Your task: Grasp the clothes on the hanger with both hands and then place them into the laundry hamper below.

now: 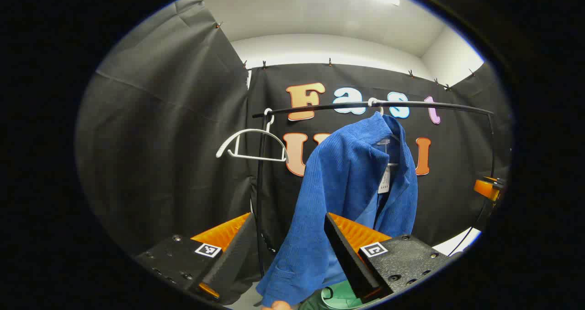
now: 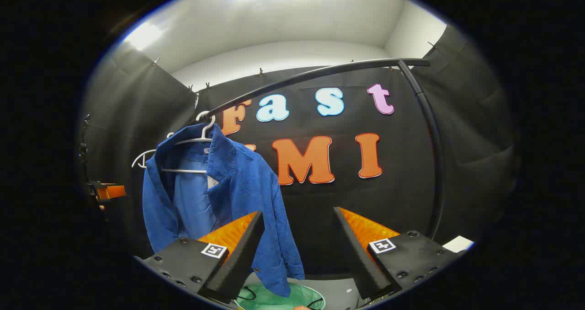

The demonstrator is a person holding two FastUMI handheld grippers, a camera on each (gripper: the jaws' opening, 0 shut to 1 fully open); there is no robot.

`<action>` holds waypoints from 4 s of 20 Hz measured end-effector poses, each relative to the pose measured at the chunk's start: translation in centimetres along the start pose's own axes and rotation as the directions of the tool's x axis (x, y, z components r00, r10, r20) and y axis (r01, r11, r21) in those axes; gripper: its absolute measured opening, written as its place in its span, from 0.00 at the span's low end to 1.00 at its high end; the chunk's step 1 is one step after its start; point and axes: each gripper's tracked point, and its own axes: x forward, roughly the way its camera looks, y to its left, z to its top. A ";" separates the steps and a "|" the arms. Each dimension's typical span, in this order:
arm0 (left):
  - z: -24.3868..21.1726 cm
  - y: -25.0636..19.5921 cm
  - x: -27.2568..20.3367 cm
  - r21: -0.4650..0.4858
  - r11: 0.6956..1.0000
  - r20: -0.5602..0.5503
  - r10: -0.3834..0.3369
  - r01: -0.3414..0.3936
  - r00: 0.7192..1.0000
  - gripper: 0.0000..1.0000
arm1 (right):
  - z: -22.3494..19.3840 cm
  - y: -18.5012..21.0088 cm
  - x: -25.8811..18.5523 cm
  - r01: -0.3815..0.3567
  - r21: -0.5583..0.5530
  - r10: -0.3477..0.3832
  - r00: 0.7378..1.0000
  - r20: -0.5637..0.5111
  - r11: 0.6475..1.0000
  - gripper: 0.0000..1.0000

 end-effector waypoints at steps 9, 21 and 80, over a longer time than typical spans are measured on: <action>0.5 -2.8 -0.5 0.050 0.998 0.008 -0.047 0.046 0.999 0.98 | -1.3 -0.4 0.8 -0.010 0.020 0.011 1.000 -0.029 1.000 0.89; 0.4 -2.9 -0.5 0.048 0.998 0.004 -0.045 0.044 0.999 0.93 | -1.9 0.5 1.6 -0.024 0.033 0.025 0.999 -0.040 0.999 1.00; 1.5 -10.8 11.9 0.003 0.990 -0.031 -0.142 0.142 0.989 0.00 | -1.6 14.2 19.9 -0.411 0.514 0.513 0.856 -0.068 0.753 0.07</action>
